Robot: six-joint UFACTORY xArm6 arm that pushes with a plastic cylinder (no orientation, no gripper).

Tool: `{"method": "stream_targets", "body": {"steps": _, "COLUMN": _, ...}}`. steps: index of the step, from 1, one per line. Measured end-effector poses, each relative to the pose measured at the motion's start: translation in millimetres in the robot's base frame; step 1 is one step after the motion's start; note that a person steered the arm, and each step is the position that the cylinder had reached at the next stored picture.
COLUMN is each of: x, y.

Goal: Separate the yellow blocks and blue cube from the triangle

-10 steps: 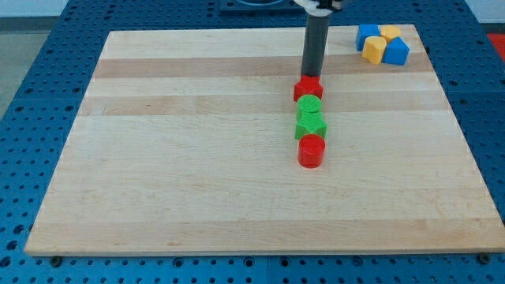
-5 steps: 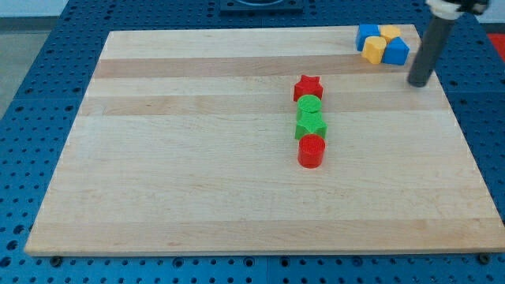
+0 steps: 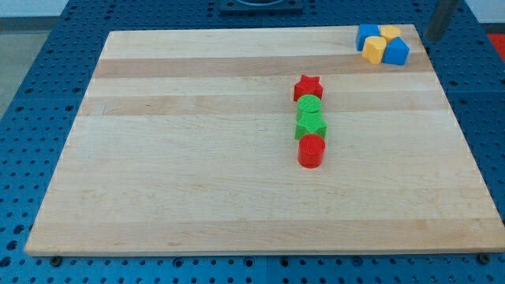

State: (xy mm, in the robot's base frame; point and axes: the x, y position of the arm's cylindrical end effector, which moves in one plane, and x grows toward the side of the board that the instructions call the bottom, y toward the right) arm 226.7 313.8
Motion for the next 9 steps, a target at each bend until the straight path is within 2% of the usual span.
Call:
{"method": "stream_targets", "body": {"steps": 4, "x": 2, "y": -86}}
{"method": "stream_targets", "body": {"steps": 9, "x": 19, "y": -115}}
